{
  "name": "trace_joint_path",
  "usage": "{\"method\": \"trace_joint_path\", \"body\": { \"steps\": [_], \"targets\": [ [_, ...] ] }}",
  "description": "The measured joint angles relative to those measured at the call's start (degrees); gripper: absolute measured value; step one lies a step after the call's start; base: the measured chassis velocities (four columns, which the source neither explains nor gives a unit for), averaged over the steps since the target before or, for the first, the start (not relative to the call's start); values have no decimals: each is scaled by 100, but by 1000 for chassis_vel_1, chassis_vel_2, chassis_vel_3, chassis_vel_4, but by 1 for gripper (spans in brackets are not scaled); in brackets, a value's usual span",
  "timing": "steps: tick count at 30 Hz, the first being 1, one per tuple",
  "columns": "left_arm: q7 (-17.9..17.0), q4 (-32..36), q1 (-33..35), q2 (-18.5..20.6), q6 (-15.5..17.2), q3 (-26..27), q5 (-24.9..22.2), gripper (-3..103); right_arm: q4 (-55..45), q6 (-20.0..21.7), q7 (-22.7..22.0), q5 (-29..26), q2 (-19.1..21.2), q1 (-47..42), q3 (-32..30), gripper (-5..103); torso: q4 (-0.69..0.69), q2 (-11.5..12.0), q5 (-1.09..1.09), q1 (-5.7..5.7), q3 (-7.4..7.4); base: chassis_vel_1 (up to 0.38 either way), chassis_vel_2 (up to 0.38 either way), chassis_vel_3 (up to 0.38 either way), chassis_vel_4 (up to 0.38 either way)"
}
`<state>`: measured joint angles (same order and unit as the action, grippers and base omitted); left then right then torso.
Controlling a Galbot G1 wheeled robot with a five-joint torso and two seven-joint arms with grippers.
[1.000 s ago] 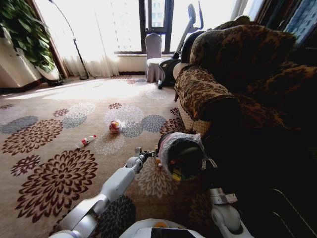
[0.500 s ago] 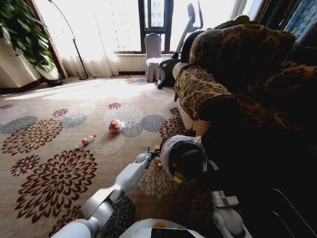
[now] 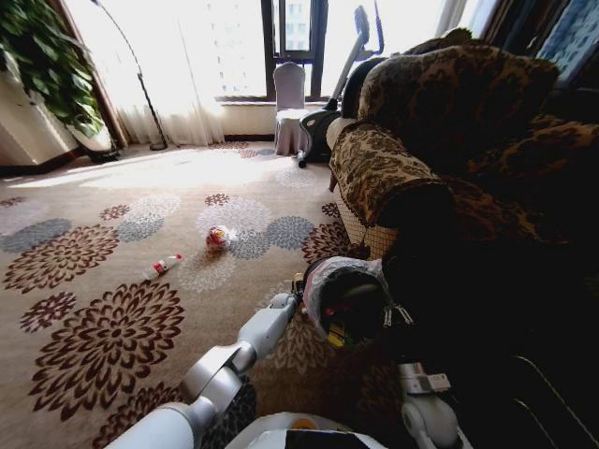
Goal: Pick up the trash from the ground and place it into the trash bin.
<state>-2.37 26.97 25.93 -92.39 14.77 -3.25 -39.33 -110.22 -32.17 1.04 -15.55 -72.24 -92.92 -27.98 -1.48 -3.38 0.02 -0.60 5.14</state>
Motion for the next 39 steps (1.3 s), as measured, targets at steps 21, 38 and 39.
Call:
{"method": "trace_joint_path", "body": {
  "steps": [21,38,39],
  "targets": [
    [247,-283,63,24,-166,233,591,78,22,-77,0,-38,5,2,-56,0,0,0,-2,0,0,0,0,0,0],
    [410,540,504,496,-102,244,357,41,51,-74,0,-49,69,78,17,0,1,0,-3,0,0,0,0,0,0],
    [382,956,648,681,-48,210,112,41,101,-67,1,-63,118,151,51,0,2,0,-3,0,0,0,0,0,0]
  ]
}}
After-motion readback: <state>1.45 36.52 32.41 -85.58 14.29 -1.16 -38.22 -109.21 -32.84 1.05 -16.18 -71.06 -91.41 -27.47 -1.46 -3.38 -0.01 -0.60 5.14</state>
